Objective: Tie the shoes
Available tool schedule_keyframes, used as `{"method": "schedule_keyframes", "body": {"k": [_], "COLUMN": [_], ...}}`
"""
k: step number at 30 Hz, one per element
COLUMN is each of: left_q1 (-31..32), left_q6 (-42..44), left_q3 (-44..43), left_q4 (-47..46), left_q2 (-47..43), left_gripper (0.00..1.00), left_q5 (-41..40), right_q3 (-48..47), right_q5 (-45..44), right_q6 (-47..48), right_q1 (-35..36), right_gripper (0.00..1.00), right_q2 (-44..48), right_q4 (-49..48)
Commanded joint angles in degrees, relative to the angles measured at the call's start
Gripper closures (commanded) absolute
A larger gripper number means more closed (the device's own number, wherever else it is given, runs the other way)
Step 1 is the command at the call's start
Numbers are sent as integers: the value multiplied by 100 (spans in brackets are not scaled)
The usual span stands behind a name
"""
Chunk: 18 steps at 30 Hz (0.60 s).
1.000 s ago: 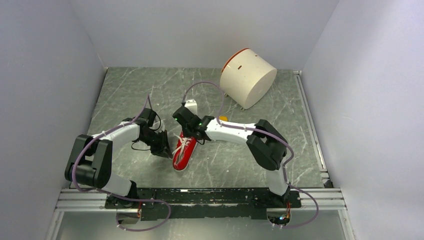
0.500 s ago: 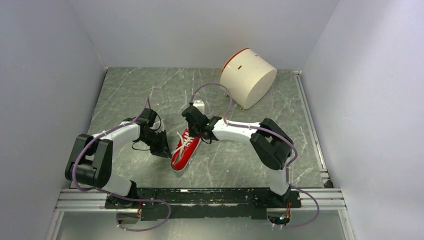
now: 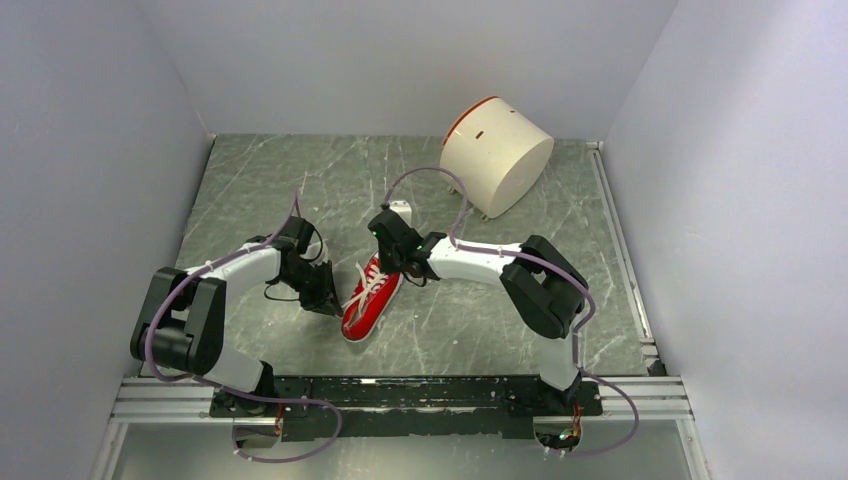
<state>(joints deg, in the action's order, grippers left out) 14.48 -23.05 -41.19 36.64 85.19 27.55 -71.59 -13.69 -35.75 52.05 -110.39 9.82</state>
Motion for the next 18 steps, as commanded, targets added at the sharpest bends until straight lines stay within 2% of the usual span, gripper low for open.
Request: {"method": "schedule_keyframes", "body": {"k": [1,6,10,11,12,13,16,17,18], "left_q1": [20,20,-15,-27,-32,-37,-84,-98,-110], "left_q6": [70,71,175,132,100,76,107,134,188], "left_q3": [122,146,123,52,-45,-180,-617,-713,-803], "left_q4": [660,624,236,238,275,346,649,738,827], "left_q2": [-32,-126,-65,-87,-135,-220,-556,-661,-794], "left_gripper": [95,95,95,78,63,57,36,24,19], "left_q5": [-504,-441,181,218,124,11,-356,-461,-568], "right_q3": [140,202,-2,39,62,43,-182,-195,-178], "right_q5": [-743,-620,-356,-265,-214,-216,-183,-171,-180], "right_q6": [176,426,631,669,718,737,949,998,1016], "right_q1": [-354,-338,-241,-244,-242,-245,-273,-281,-287], "right_gripper": [100,100,100,94,82,66,34,24,16], "right_q2": [90,153,182,295,423,527,825,951,1122], "right_q4": [-20,-191,16,-4,-18,43,631,768,905]}}
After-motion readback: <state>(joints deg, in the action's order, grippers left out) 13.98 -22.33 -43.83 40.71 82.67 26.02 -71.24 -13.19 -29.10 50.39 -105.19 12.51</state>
